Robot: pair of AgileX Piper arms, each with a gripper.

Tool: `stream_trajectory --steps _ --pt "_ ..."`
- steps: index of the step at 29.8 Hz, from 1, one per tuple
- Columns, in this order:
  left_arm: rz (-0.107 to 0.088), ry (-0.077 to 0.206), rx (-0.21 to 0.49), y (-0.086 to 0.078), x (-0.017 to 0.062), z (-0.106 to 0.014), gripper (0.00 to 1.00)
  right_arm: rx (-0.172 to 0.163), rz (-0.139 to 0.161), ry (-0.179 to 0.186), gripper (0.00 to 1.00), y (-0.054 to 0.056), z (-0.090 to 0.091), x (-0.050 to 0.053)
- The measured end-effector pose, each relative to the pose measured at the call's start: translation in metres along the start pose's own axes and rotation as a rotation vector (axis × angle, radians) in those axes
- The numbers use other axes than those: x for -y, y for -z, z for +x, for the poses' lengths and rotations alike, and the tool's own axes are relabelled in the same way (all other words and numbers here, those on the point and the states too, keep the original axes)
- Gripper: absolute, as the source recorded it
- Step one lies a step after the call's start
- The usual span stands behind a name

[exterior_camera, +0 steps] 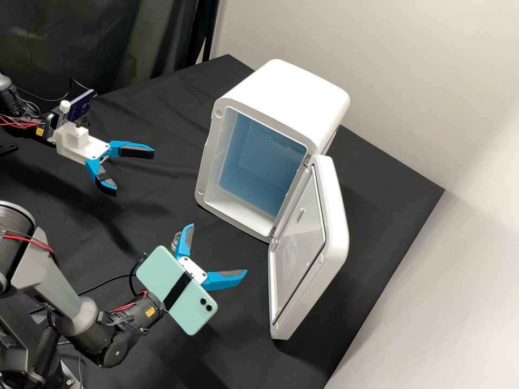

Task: Take the flask out of the incubator

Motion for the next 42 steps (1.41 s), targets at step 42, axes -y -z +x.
stream_trajectory --steps 42 --pt "0.000 0.000 0.000 0.000 0.0000 0.000 1.00 0.055 0.095 -0.073 1.00 -0.018 -0.003 -0.024"
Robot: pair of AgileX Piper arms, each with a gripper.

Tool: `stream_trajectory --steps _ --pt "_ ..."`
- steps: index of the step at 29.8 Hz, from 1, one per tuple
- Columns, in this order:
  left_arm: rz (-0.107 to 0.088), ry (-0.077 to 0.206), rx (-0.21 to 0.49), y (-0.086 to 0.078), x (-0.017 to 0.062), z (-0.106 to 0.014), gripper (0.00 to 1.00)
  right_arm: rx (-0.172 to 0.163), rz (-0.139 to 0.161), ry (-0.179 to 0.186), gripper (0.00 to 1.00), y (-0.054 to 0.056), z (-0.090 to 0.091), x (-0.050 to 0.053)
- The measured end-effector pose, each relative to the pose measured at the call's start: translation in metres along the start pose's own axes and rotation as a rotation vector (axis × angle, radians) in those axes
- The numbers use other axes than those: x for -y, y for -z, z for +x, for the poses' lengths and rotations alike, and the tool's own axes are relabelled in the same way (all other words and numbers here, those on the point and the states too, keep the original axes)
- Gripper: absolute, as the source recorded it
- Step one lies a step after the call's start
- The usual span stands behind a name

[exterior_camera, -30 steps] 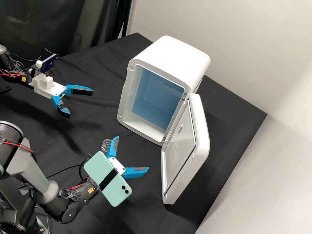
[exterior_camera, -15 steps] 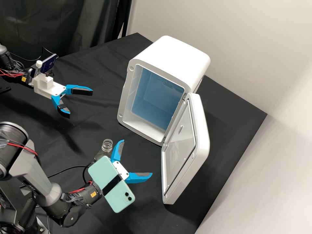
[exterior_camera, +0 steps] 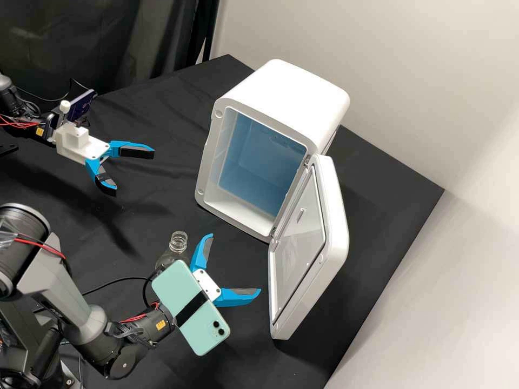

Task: Take the flask out of the incubator

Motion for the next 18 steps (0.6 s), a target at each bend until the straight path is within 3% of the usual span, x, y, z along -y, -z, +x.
stream_trajectory --steps 7,15,18 --pt "0.000 0.000 0.000 0.000 0.0000 0.000 1.00 0.001 -0.046 -0.068 1.00 0.005 -0.003 -0.006" --pt "0.000 0.000 0.000 0.000 0.0000 0.000 1.00 -0.010 -0.073 -0.119 1.00 0.015 -0.011 -0.007" --pt "0.000 0.000 0.000 0.000 0.0000 0.000 1.00 -0.012 -0.042 -0.135 1.00 0.016 -0.013 -0.009"
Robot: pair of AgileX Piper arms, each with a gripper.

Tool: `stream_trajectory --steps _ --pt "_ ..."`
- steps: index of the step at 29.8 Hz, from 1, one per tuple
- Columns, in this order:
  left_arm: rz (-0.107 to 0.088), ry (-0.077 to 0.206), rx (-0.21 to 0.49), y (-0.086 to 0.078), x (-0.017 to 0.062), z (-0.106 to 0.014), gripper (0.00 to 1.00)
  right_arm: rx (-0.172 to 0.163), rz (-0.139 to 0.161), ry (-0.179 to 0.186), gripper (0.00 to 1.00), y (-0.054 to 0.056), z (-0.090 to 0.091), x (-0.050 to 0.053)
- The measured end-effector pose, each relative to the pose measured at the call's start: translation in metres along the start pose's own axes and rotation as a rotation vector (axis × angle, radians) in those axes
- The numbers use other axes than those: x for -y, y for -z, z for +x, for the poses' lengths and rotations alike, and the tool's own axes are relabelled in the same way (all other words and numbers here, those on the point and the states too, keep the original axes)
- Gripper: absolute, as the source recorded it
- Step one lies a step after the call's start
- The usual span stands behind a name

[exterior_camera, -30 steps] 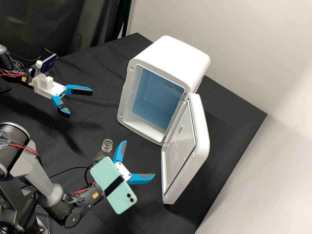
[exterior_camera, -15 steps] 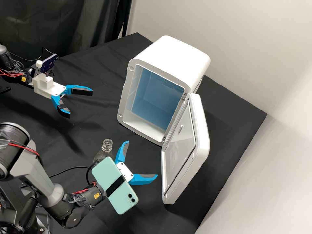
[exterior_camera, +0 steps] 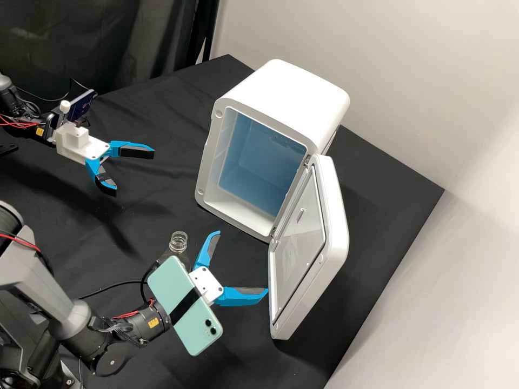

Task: Take the flask out of the incubator

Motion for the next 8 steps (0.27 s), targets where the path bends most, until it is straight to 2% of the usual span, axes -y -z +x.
stream_trajectory --steps 1,3,8 --pt "0.000 0.000 0.000 0.0000 0.0000 0.0000 1.00 0.001 0.021 -0.007 1.00 0.0000 -0.0007 -0.0011" --pt "0.000 0.000 0.000 0.0000 0.0000 0.0000 1.00 -0.001 0.030 -0.017 1.00 0.0011 -0.0019 -0.0026" --pt "0.000 0.000 0.000 0.0000 0.0000 0.0000 1.00 -0.014 0.011 -0.033 1.00 0.0060 -0.0040 -0.0050"
